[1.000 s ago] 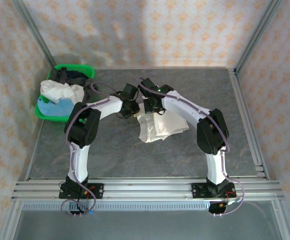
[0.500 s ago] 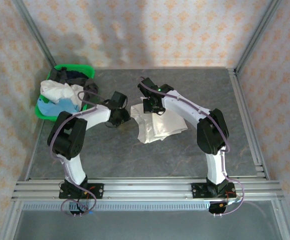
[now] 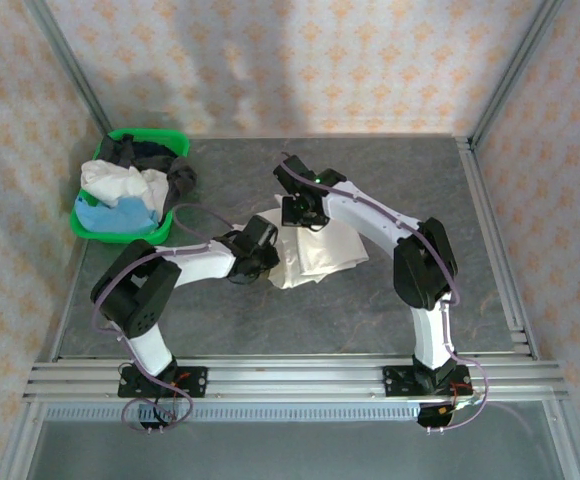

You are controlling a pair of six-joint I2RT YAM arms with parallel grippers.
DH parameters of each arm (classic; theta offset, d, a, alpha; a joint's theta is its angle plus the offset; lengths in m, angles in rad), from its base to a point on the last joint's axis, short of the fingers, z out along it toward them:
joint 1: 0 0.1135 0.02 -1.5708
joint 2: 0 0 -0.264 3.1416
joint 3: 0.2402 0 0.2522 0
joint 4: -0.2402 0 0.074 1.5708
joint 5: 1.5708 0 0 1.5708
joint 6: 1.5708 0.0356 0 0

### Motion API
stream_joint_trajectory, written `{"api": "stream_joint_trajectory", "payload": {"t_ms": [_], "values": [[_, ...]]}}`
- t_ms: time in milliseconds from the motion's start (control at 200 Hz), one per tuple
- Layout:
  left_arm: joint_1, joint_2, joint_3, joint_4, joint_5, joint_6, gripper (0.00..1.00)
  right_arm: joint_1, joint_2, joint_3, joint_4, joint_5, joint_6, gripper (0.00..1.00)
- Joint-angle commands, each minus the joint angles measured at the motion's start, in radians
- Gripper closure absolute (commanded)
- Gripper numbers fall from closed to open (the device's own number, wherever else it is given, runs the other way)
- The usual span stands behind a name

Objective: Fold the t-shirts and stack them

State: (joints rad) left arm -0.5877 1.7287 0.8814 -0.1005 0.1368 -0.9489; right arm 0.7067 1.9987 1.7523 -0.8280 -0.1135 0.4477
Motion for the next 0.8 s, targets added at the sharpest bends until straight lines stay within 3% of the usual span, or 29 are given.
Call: {"api": "stream_joint_trajectory", "payload": {"t_ms": [0, 565, 796], "values": [[-0.038, 0.062, -0.020, 0.045, 0.076, -0.034, 0.79, 0.026, -0.018, 0.014, 0.022, -0.030, 0.058, 1.00], [-0.037, 0.046, -0.041, 0.062, 0.052, -0.039, 0.85, 0.079, 0.019, 0.103, 0.030, -0.064, 0.168, 1.00], [-0.002, -0.033, -0.203, 0.336, 0.121, -0.128, 0.86, 0.078, 0.004, 0.067, 0.030, -0.016, 0.150, 1.00]]}}
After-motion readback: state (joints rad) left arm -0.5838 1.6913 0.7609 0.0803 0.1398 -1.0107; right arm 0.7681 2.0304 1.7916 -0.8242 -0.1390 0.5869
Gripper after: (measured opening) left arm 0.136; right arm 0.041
